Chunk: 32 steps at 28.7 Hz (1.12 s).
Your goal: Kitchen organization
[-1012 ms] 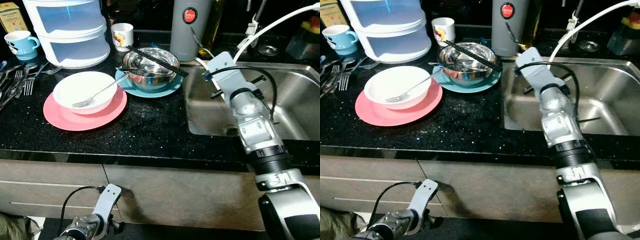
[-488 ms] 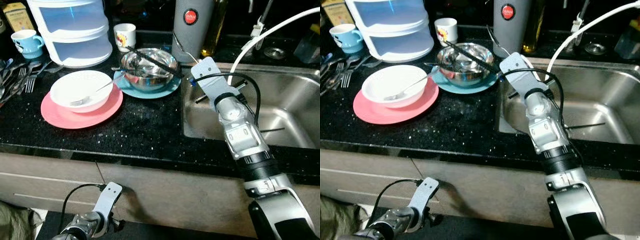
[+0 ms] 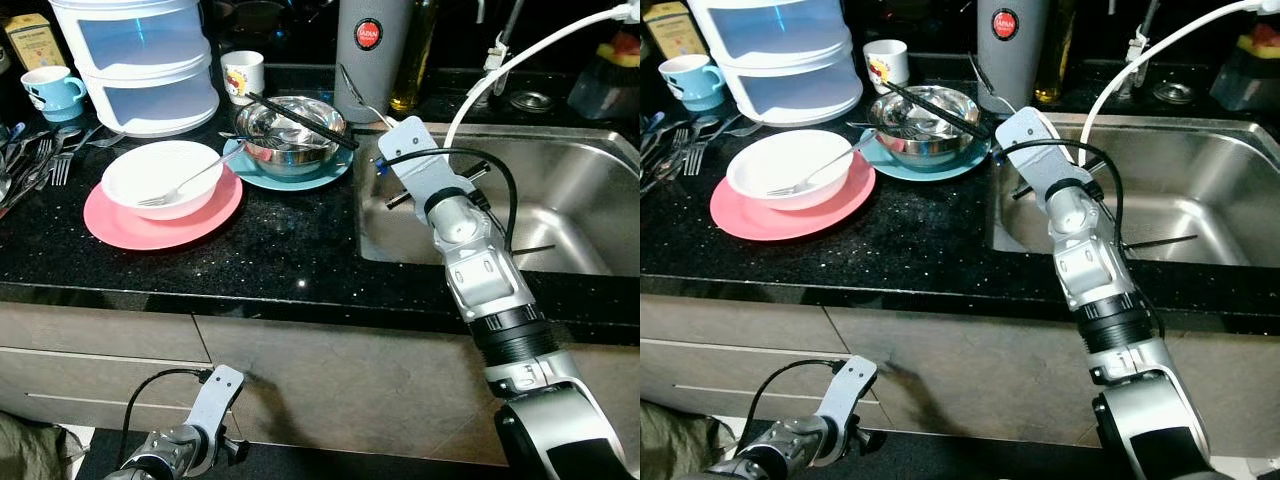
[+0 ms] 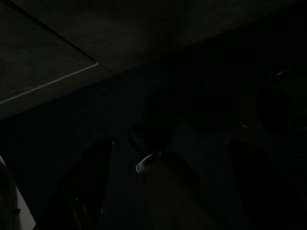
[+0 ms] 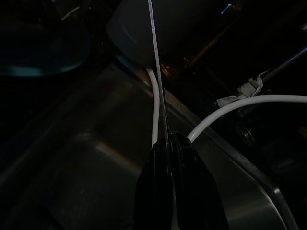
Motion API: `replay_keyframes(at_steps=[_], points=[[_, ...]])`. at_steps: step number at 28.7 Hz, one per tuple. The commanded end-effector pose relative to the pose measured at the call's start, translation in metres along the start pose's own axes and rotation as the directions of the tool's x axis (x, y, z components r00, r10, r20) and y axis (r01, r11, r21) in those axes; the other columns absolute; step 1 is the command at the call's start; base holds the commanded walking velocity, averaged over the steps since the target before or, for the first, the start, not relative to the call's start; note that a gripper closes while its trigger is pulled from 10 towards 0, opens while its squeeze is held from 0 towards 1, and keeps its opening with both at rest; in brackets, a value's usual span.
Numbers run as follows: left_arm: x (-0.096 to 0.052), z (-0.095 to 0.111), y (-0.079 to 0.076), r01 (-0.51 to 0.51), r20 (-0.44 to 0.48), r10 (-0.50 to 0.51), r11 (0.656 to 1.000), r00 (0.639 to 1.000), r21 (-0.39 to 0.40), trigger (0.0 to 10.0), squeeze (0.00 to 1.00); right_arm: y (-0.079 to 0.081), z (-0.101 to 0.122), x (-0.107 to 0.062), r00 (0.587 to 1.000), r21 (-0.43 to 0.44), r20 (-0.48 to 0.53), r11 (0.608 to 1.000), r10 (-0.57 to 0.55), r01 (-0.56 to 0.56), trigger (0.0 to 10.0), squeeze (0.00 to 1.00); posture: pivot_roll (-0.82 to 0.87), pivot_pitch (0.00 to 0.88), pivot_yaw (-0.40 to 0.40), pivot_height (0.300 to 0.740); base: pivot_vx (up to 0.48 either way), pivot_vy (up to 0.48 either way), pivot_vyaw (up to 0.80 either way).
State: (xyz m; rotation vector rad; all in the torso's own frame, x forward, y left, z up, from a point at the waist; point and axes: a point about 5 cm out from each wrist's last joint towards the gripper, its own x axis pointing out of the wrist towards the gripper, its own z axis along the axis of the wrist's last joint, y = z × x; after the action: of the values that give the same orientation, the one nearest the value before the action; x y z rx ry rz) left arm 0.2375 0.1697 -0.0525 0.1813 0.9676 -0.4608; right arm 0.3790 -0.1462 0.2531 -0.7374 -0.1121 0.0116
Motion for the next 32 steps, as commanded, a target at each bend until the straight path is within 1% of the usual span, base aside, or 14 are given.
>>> replay_keyframes(at_steps=[1,15,17,26,30,32], points=[[-0.0005,-0.0051,0.0007,-0.007,-0.02,0.007,1.0,1.0,0.011,10.0,0.0,-0.0006,0.0042,0.0,1.0,-0.009,0.023,1.0,-0.002,0.002,10.0,0.0,-0.02,0.089,0.006,0.74,0.0,0.0,0.0],[-0.001,-0.0049,0.0022,-0.014,-0.025,0.015,1.0,1.0,0.016,10.0,0.0,-0.0016,0.0007,-0.0013,1.0,0.002,0.012,1.0,-0.015,0.015,10.0,0.0,-0.02,0.09,0.012,0.74,-0.412,0.0,0.0],[-0.0009,-0.0048,0.002,-0.017,-0.013,0.017,1.0,1.0,-0.009,10.0,0.0,-0.0013,0.0002,-0.0016,1.0,-0.001,0.011,1.0,-0.015,0.015,10.0,0.0,-0.02,0.09,0.012,0.74,0.0,0.0,0.0],[-0.0007,-0.0039,0.0018,-0.025,0.011,0.026,0.999,1.0,-0.029,10.0,0.0,-0.0006,-0.0005,-0.0024,1.0,-0.006,0.009,1.0,-0.013,0.013,10.0,0.0,-0.02,0.086,0.014,0.74,0.0,0.0,0.0],[-0.0006,-0.005,0.0021,-0.045,0.015,0.046,0.997,0.999,-0.056,10.0,0.0,0.0007,-0.0007,-0.0033,1.0,-0.007,0.01,1.0,-0.009,0.009,10.0,0.0,-0.03,0.082,0.015,0.74,0.0,0.0,0.0],[-0.0005,-0.0048,0.002,-0.044,0.016,0.045,0.998,0.999,-0.051,10.0,0.0,0.0007,-0.0008,-0.0033,1.0,-0.008,0.01,1.0,-0.009,0.009,10.0,0.0,-0.03,0.081,0.015,0.74,0.0,0.0,0.0]])
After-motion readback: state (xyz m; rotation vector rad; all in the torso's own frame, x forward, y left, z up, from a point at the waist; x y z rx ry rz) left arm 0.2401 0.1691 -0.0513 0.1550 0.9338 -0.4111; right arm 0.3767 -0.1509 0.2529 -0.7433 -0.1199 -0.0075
